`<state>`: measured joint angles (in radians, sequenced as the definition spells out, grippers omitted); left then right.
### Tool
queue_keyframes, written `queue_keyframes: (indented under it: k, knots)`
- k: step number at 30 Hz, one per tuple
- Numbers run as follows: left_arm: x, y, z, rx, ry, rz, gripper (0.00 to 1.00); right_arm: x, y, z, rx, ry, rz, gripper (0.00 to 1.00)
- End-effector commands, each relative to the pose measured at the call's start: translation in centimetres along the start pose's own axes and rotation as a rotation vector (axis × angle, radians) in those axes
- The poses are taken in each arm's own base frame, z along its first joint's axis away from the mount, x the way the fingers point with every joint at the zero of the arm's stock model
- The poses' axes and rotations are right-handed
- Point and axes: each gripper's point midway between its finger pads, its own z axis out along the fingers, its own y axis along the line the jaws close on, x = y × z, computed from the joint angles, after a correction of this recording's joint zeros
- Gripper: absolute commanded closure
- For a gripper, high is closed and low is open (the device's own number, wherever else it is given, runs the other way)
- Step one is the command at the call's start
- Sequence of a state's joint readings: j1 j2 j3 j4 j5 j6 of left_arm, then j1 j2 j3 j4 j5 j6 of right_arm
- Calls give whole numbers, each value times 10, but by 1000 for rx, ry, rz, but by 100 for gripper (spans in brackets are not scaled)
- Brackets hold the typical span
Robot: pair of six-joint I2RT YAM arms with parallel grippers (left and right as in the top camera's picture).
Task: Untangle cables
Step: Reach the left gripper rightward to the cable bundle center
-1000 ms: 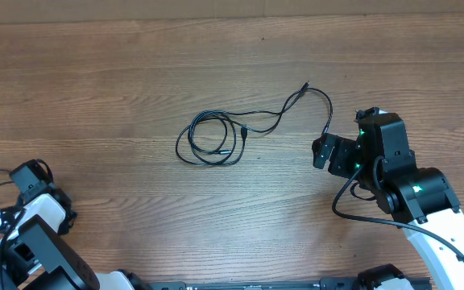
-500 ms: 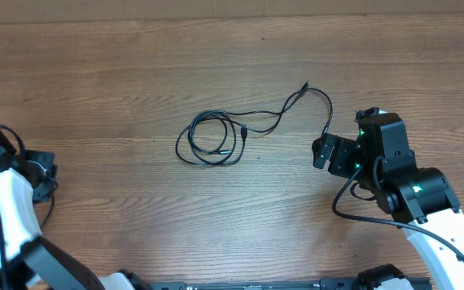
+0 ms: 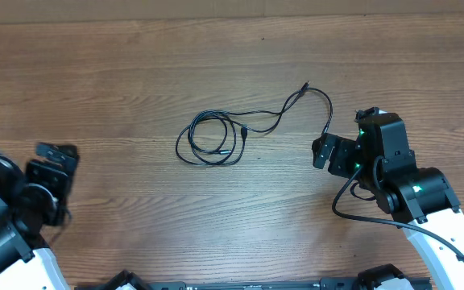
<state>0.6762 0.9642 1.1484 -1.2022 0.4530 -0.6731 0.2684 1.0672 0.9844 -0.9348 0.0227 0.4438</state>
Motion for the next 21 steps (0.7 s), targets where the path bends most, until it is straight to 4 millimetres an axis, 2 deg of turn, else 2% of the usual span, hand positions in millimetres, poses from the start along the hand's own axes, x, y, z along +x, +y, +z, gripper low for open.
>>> queue_keyframes:
  k: [1,5,9,16,18,21]
  knots:
    - [26,11,-2,-36,112,-39,0,-5,1,-3,-8,-16,2,0]
    - [27,31,-1,-144,114,-65,0,-5,1,-3,-8,-16,2,0]
    - [17,46,-1,-229,64,-60,0,-5,1,-3,-8,-16,1,0]
    - [13,50,0,-256,48,-68,0,-5,2,-3,-8,-16,2,0]
    - [20,35,2,-172,99,-23,0,-11,5,-3,-21,-40,2,0]
    - [33,-16,2,144,178,394,0,-13,6,-3,-28,-51,2,0]
